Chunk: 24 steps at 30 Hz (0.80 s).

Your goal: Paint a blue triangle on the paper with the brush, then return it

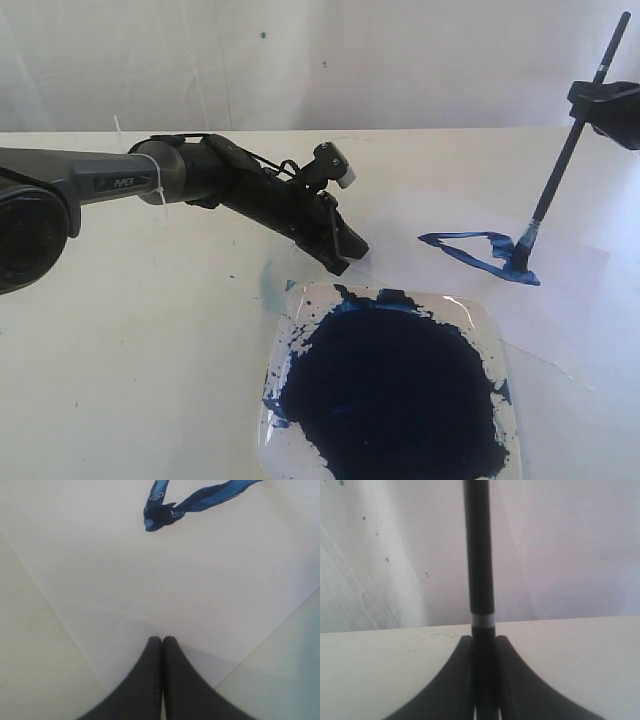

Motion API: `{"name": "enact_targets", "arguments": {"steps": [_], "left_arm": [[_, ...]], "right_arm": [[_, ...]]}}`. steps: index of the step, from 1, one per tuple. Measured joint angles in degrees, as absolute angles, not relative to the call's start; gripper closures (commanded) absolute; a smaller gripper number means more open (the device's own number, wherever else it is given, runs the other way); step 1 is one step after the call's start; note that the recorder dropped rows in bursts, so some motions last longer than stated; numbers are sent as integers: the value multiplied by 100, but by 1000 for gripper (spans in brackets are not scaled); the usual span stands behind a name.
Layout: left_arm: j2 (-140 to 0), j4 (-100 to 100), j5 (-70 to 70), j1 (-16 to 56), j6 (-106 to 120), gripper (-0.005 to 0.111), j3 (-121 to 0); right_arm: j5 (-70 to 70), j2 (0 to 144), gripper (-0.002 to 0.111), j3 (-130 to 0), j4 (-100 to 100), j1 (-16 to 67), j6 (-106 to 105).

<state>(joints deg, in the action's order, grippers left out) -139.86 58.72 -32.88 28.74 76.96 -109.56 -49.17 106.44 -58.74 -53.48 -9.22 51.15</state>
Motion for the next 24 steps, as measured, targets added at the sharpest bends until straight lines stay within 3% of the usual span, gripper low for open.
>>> {"name": "enact_targets", "arguments": {"steps": [24], "left_arm": [[-13986, 5872, -3288, 2874, 7696, 107, -10956]], "right_arm": [[-5762, 11109, 108, -5874, -3991, -908, 4234]]}}
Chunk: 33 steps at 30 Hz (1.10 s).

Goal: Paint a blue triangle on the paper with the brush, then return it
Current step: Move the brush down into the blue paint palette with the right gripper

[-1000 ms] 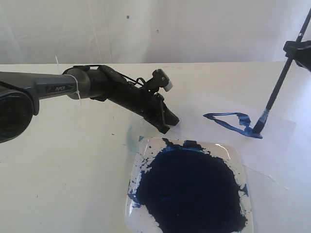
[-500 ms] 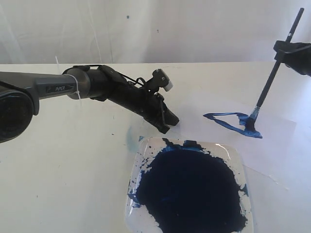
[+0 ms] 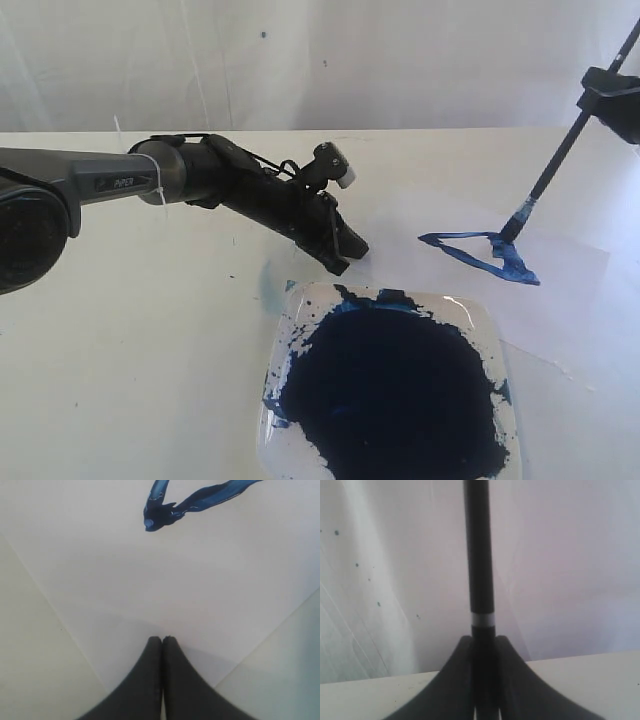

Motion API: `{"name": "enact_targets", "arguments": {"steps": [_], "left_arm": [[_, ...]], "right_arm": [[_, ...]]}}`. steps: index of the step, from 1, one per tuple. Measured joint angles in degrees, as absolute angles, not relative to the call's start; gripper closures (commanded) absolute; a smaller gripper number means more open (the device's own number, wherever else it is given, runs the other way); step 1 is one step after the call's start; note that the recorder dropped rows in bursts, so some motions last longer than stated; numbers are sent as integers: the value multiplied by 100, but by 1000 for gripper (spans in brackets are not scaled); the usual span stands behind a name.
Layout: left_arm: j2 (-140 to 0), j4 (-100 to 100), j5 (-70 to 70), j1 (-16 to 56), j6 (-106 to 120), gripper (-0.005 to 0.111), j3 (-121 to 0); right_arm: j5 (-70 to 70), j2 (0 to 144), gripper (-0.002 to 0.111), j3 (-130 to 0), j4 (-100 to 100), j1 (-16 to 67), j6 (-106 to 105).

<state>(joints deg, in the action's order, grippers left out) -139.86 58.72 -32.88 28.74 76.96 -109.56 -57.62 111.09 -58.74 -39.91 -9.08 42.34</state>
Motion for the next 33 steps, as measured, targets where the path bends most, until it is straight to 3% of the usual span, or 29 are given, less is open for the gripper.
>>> {"name": "enact_targets", "arguments": {"steps": [9, 18, 23, 29, 33], "left_arm": [[-13986, 5872, -3288, 2874, 7706, 107, -10956], [-13373, 5487, -3261, 2617, 7012, 107, -10956], [-12207, 3555, -4356, 2155, 4836, 107, -10964], [-11514, 3281, -6454, 1782, 3972, 107, -10924], [-10805, 3226, -6430, 1782, 3860, 107, -9969]], "right_arm": [[-6324, 11105, 108, -5874, -3719, -908, 4252], [-5831, 10254, 108, -5874, -4701, -908, 4830], [-4915, 9005, 108, -5874, -6745, -908, 6973], [-4872, 7483, 108, -4980, -7361, -908, 8050], [-4860, 6659, 108, -4301, -7447, -908, 8331]]}}
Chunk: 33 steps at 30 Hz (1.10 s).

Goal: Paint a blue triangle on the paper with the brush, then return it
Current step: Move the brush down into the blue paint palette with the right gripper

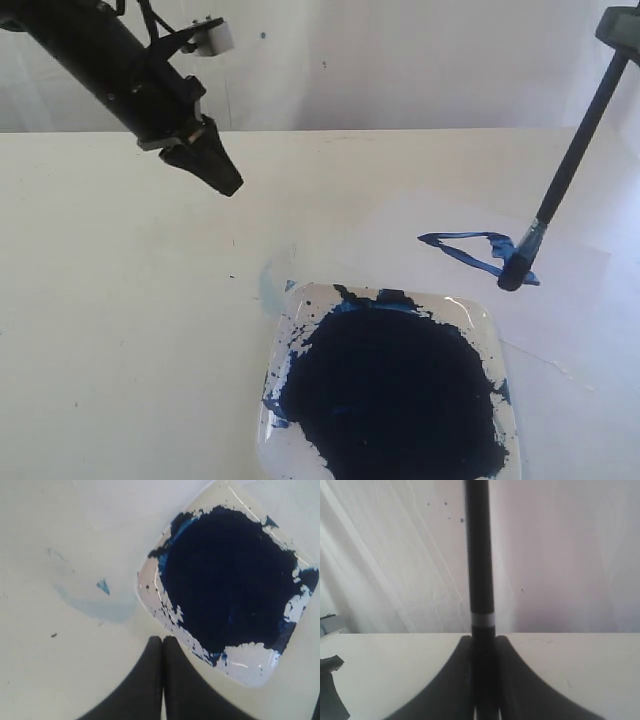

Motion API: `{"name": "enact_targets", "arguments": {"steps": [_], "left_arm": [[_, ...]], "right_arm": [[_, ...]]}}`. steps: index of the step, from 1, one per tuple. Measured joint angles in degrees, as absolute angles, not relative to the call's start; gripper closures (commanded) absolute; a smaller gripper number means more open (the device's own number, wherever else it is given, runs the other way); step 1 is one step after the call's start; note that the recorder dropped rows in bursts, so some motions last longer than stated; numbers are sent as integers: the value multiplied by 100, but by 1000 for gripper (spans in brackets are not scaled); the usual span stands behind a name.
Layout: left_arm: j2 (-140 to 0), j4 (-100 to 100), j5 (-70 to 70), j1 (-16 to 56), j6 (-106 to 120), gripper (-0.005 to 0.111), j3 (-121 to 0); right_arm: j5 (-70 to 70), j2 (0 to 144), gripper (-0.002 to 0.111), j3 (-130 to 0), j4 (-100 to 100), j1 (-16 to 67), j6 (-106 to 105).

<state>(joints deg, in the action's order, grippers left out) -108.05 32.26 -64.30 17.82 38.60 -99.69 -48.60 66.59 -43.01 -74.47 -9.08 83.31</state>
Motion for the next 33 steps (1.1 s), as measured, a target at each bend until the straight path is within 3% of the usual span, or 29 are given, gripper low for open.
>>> {"name": "enact_targets", "arguments": {"steps": [10, 19, 33], "left_arm": [[-7956, 2831, -5448, 1782, 3833, 107, -7282], [-5795, 2696, -5155, 1782, 3833, 107, -5632], [-5138, 2754, -4700, 1782, 3893, 107, -3900]], "right_arm": [[-5189, 6397, 108, -4073, -7506, -908, 9414], [-5588, 6620, 108, -4073, -7762, -908, 9835], [-4861, 8122, 108, -3807, -7638, -908, 11504]]}}
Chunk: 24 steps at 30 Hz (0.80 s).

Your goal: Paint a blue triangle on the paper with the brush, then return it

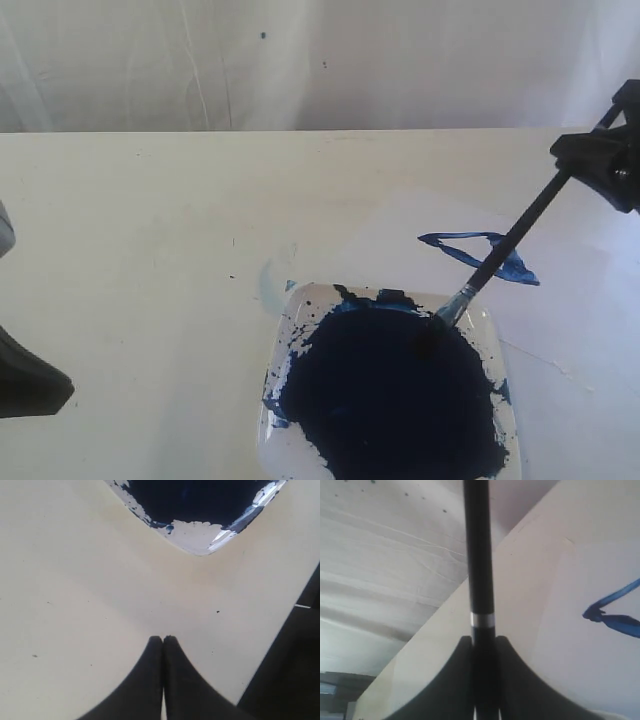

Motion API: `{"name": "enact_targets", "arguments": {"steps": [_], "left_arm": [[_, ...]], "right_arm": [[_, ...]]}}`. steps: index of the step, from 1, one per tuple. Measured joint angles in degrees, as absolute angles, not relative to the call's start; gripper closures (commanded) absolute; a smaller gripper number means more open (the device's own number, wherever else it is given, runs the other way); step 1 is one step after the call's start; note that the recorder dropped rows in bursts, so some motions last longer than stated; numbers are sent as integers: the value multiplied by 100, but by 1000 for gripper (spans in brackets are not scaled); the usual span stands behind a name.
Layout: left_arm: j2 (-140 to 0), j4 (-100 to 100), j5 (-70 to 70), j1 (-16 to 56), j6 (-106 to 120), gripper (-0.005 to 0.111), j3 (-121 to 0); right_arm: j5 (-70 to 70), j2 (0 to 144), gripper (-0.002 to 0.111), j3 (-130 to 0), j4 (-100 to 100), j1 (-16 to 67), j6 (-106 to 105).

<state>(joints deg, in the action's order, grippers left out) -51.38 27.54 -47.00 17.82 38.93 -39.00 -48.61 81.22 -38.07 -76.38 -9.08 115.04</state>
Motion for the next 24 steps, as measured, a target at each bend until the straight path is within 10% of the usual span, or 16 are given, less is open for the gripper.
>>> {"name": "enact_targets", "arguments": {"steps": [24], "left_arm": [[-5106, 3454, -4639, 1782, 3905, 107, -3885]], "right_arm": [[-4506, 9882, 108, -3763, -6986, -388, 11636]]}}
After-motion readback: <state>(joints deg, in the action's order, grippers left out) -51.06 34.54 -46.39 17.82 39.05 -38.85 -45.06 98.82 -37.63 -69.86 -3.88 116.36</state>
